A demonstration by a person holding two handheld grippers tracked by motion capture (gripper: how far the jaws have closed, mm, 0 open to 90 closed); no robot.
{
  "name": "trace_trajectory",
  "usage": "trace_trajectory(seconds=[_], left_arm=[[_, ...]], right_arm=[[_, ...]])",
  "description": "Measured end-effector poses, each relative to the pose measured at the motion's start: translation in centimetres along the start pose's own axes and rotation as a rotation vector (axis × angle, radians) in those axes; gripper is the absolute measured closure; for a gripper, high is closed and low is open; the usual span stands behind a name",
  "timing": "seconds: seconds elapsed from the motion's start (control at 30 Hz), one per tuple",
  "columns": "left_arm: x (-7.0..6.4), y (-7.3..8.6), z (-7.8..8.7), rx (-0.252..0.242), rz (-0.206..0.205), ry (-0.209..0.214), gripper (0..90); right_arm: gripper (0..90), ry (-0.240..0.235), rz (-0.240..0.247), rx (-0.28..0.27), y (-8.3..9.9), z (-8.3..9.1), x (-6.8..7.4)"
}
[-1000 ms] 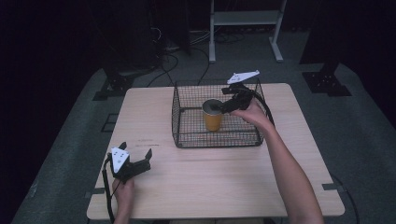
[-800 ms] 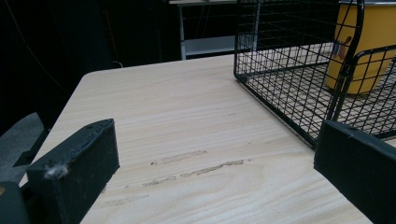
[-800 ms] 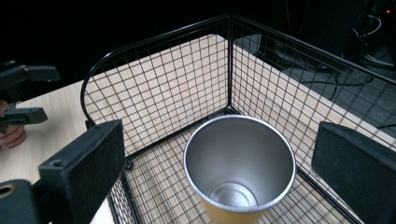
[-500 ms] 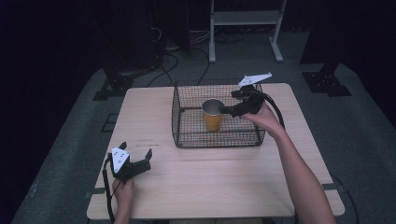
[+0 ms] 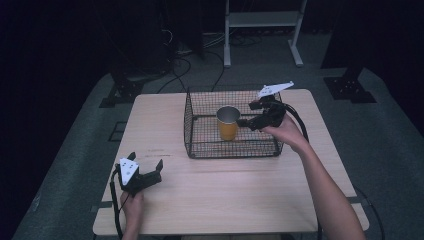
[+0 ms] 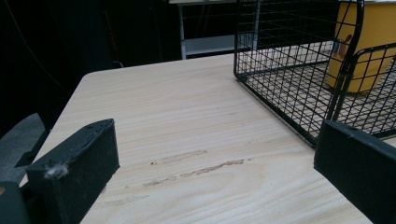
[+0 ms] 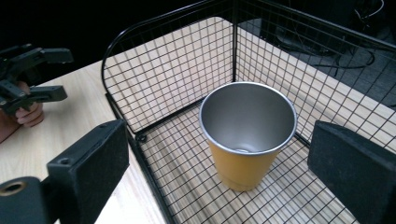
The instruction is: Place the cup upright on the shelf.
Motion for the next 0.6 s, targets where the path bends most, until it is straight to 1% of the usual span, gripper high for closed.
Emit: trace_trajectory(seconds=[0.03,0.07,0.13,0.23,0.27,0.3,0.33,0.37,0.43,0.5,0.53,0.6], left_arm=[[0.0,0.0,0.0,0.000,0.000,0.000,0.0],[0.0,0.0,0.0,0.000,-0.001,0.000,0.0],[0.0,0.0,0.0,0.000,-0.002,0.000,0.0],[0.0,0.0,0.0,0.000,-0.003,0.000,0.0],[0.0,0.0,0.0,-0.002,-0.003,0.000,0.0],[-0.1,0.0,0.0,-0.002,-0.003,0.001,0.0],[-0.1,0.0,0.0,-0.002,-0.003,0.001,0.0],[0.0,0.0,0.0,-0.001,-0.003,0.000,0.0],[0.0,0.0,0.0,-0.001,-0.004,0.000,0.0],[-0.1,0.0,0.0,-0.001,-0.005,0.000,0.0],[-0.1,0.0,0.0,-0.001,-0.005,0.000,0.0],[-0.1,0.0,0.0,0.000,-0.004,0.000,0.0]], right_arm=[[4.7,-0.004,0.008,-0.004,0.1,0.2,0.3],[4.7,-0.004,0.008,-0.004,0.1,0.2,0.3],[4.8,-0.012,0.009,0.000,0.2,0.4,0.8],[4.7,-0.023,0.013,-0.009,0.4,0.7,1.1],[4.7,-0.041,0.006,0.004,0.5,0.9,1.5],[4.7,-0.057,0.004,0.001,0.5,1.1,1.8],[4.7,-0.057,0.004,0.001,0.5,1.1,1.8],[4.8,-0.055,0.025,-0.013,0.7,1.6,2.5],[4.8,-0.065,0.033,-0.013,1.0,1.8,3.1],[4.7,-0.066,0.043,-0.005,1.4,2.0,3.5],[4.7,-0.066,0.043,-0.005,1.4,2.0,3.5],[4.7,-0.074,0.049,-0.016,1.9,2.4,4.1]])
Point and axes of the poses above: each handheld gripper's, and its own axes: z roughly backward along the jaws, y roughly out of its underside, x roughly to its left, the point moved 5 cm from there along -z, roughly forward along the jaws, and after that the axes turned 5 degrees about -y, right-handed, at the moved point
